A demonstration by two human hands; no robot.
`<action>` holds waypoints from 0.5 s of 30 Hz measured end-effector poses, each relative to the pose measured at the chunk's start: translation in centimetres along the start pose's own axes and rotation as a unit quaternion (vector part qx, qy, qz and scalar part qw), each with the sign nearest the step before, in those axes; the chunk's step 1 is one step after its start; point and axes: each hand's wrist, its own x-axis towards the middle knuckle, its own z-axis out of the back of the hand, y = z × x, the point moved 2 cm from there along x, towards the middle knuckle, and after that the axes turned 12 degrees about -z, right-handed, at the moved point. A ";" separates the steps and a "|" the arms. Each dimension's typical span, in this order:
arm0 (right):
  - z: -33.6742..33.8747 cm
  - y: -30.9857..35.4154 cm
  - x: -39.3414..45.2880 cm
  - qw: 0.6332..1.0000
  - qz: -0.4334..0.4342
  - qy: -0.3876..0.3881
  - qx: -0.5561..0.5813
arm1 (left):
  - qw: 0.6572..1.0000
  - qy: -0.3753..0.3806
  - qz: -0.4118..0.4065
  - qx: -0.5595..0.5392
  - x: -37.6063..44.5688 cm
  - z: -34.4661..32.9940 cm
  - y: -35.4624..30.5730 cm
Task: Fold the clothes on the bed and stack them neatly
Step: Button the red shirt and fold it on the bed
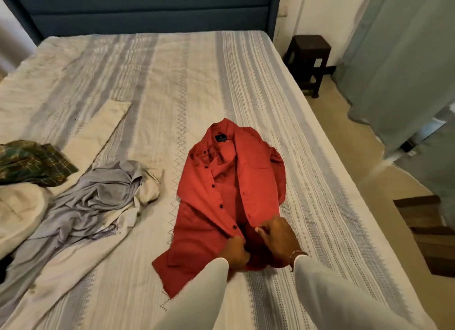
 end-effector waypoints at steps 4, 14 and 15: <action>-4.5 -2.2 -0.9 0.999 -0.033 0.025 0.007 | 0.998 0.019 -0.011 -0.066 0.7 -5.0 5.1; -9.3 -4.9 -1.8 0.989 -0.077 0.060 0.113 | 0.976 -0.137 0.092 -0.142 -1.2 -6.2 6.3; -9.3 -4.9 -1.9 0.985 -0.091 0.064 0.132 | 0.976 -0.147 0.089 -0.134 -1.3 -6.4 6.2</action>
